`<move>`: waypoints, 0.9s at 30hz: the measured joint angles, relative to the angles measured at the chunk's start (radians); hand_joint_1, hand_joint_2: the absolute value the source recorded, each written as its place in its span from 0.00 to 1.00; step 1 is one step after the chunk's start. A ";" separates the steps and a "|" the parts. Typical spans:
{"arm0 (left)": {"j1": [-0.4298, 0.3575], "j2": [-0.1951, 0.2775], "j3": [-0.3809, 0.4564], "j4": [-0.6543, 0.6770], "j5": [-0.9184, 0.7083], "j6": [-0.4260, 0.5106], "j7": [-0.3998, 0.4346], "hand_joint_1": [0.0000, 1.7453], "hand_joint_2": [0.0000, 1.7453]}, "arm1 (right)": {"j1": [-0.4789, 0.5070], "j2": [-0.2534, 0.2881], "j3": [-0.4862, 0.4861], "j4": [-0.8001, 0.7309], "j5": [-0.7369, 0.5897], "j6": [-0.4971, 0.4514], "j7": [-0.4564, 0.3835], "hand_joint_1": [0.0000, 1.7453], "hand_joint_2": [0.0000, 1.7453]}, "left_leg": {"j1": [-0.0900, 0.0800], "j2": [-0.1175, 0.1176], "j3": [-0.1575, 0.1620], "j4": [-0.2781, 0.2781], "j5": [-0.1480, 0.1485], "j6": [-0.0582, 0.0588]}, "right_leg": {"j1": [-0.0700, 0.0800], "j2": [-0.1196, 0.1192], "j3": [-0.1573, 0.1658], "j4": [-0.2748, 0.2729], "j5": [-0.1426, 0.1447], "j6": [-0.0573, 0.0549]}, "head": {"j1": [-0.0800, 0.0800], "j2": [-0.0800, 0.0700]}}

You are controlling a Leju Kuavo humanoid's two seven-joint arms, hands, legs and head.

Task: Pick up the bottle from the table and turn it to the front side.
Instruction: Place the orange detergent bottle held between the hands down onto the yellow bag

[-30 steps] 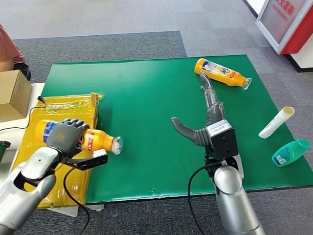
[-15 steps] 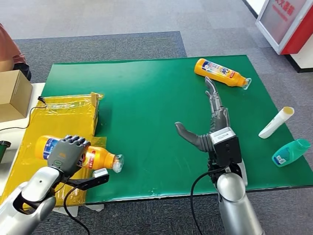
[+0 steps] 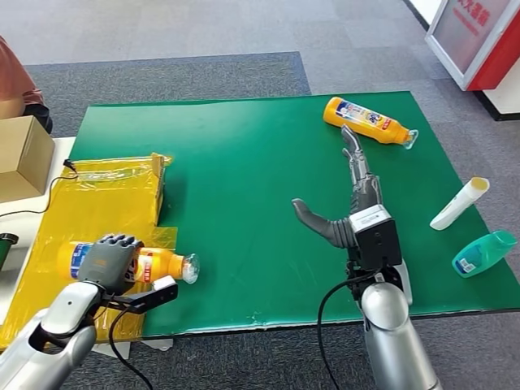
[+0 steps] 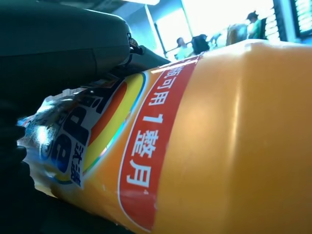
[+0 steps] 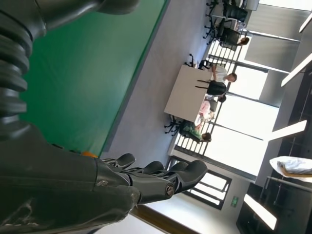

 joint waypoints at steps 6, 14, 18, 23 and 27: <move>-0.031 -0.038 0.037 0.104 0.013 0.004 0.016 1.00 1.00 | -0.040 0.000 0.014 0.015 -0.018 0.013 0.028 0.00 1.00 | 0.000 0.000 0.000 0.000 0.000 0.000 | 0.000 0.000 0.000 0.000 0.000 0.000 | 0.000 0.000; -0.055 -0.073 0.084 0.171 -0.002 0.037 0.031 0.25 1.00 | -0.059 0.000 0.033 0.028 -0.027 0.014 0.038 0.00 1.00 | 0.000 0.000 0.000 0.000 0.000 0.000 | 0.000 0.000 0.000 0.000 0.000 0.000 | 0.000 0.000; -0.051 -0.091 0.104 0.184 -0.016 0.080 0.032 0.00 1.00 | -0.058 0.000 0.040 0.030 -0.027 0.011 0.035 0.00 1.00 | 0.000 0.000 0.000 0.000 0.000 0.000 | 0.000 0.000 0.000 0.000 0.000 0.000 | 0.000 0.000; -0.041 -0.114 0.129 0.186 -0.032 0.102 0.032 0.00 1.00 | -0.051 0.000 0.040 0.035 -0.025 0.008 0.027 0.00 1.00 | 0.000 0.000 0.000 0.000 0.000 0.000 | 0.000 0.000 0.001 0.000 0.000 0.000 | 0.000 0.000; -0.035 -0.127 0.138 0.186 -0.042 0.103 0.031 0.00 1.00 | -0.046 0.000 0.040 0.035 -0.023 0.007 0.025 0.00 1.00 | 0.000 0.000 0.000 0.000 0.000 0.000 | 0.000 0.000 0.001 0.000 0.000 0.000 | 0.000 0.000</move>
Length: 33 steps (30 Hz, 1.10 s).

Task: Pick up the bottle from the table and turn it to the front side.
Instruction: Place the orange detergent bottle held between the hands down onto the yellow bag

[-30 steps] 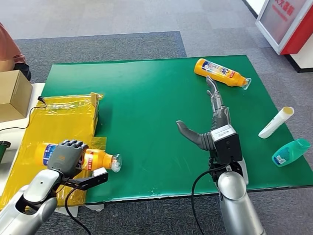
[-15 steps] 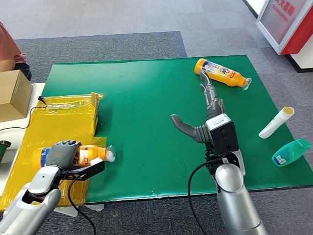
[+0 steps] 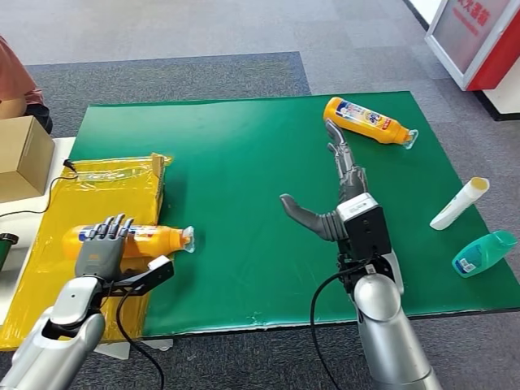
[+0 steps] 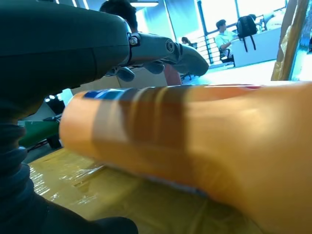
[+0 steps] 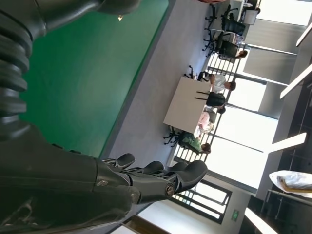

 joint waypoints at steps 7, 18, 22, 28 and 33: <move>0.021 -0.012 0.002 -0.024 -0.004 0.002 -0.020 0.00 1.00 | 0.009 0.000 -0.001 0.000 0.005 -0.001 -0.002 0.00 1.00 | 0.000 0.000 0.000 0.000 0.000 0.000 | 0.000 0.000 0.000 0.000 0.000 0.000 | 0.000 0.000; 0.092 -0.027 -0.003 -0.198 0.067 0.067 -0.104 0.00 1.00 | 0.046 -0.001 -0.008 -0.009 0.013 -0.009 -0.011 0.00 1.00 | 0.000 0.000 0.000 0.000 -0.001 0.000 | 0.000 0.000 -0.001 0.000 0.000 0.000 | 0.000 0.000; 0.110 -0.027 -0.004 -0.255 0.108 0.100 -0.144 0.00 1.00 | 0.060 -0.001 -0.014 -0.018 0.013 -0.016 -0.014 0.00 1.00 | 0.000 0.000 0.000 0.000 0.000 0.000 | 0.000 0.000 -0.001 0.000 0.000 0.000 | 0.000 0.000; 0.155 -0.036 0.004 -0.401 0.396 0.131 -0.304 0.00 1.00 | 0.088 -0.006 -0.025 -0.035 0.015 -0.027 -0.031 0.00 1.00 | 0.000 0.000 0.000 0.000 -0.001 0.000 | 0.000 0.000 0.000 0.000 0.000 0.000 | 0.000 0.000; 0.203 -0.047 0.083 -0.483 1.073 -0.043 -0.507 0.00 1.00 | 0.092 -0.020 -0.026 -0.035 -0.002 -0.043 -0.049 0.00 1.00 | 0.000 0.000 0.000 0.000 -0.001 0.000 | 0.000 0.000 -0.001 0.000 0.000 0.000 | 0.000 0.000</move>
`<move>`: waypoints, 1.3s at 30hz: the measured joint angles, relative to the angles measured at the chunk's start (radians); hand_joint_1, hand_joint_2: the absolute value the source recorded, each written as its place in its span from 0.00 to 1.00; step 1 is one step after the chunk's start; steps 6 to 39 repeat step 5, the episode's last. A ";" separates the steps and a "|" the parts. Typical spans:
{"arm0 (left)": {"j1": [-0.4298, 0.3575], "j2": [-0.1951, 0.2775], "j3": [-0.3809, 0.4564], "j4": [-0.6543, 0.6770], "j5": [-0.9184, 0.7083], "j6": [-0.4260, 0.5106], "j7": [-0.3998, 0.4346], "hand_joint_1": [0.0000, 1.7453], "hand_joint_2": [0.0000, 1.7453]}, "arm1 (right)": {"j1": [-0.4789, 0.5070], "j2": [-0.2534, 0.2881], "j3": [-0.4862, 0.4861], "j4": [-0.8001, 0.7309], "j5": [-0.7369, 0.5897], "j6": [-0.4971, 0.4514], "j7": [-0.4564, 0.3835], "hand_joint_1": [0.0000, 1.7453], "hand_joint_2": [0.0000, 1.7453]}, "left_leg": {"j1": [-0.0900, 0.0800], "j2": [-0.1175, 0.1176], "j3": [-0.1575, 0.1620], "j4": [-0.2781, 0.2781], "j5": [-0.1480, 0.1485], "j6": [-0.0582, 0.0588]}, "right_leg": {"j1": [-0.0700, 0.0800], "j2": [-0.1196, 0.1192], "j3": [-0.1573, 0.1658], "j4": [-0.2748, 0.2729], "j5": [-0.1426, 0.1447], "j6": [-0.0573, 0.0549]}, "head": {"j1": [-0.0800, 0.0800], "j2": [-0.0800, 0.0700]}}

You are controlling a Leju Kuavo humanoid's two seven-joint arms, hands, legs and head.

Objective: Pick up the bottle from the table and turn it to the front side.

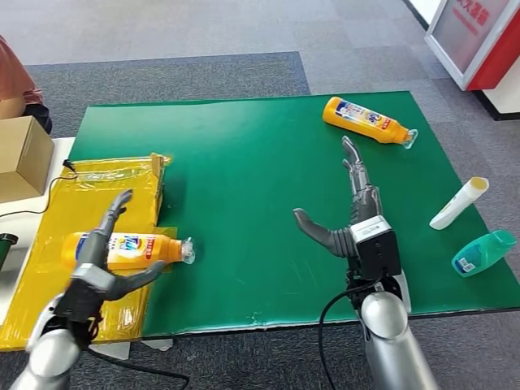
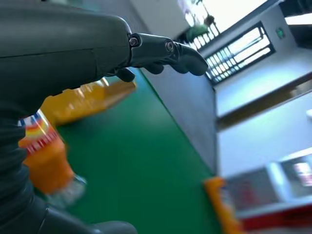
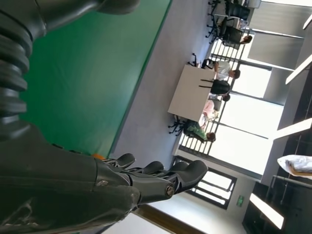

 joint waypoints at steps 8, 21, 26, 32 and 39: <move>0.040 -0.011 0.142 -0.023 0.502 -0.211 -0.049 0.00 1.00 | -0.034 -0.034 0.000 0.029 -0.229 0.178 0.046 0.00 1.00 | 0.000 0.000 0.000 0.000 0.000 0.000 | 0.000 0.000 0.000 0.000 0.000 0.000 | 0.000 0.000; 0.040 -0.011 0.142 -0.023 0.502 -0.211 -0.049 0.00 1.00 | -0.034 -0.034 0.000 0.029 -0.229 0.178 0.046 0.00 1.00 | 0.000 0.000 0.000 0.000 0.000 0.000 | 0.000 0.000 0.000 0.000 0.000 0.000 | 0.000 0.000; 0.040 -0.011 0.142 -0.023 0.502 -0.211 -0.049 0.00 1.00 | -0.034 -0.034 0.000 0.029 -0.229 0.178 0.046 0.00 1.00 | 0.000 0.000 0.000 0.000 0.000 0.000 | 0.000 0.000 0.000 0.000 0.000 0.000 | 0.000 0.000; 0.040 -0.011 0.142 -0.023 0.502 -0.211 -0.049 0.00 1.00 | -0.034 -0.034 0.000 0.029 -0.229 0.178 0.046 0.00 1.00 | 0.000 0.000 0.000 0.000 0.000 0.000 | 0.000 0.000 0.000 0.000 0.000 0.000 | 0.000 0.000; 0.040 -0.011 0.142 -0.023 0.502 -0.211 -0.049 0.00 1.00 | -0.034 -0.034 0.000 0.029 -0.229 0.178 0.046 0.00 1.00 | 0.000 0.000 0.000 0.000 0.000 0.000 | 0.000 0.000 0.000 0.000 0.000 0.000 | 0.000 0.000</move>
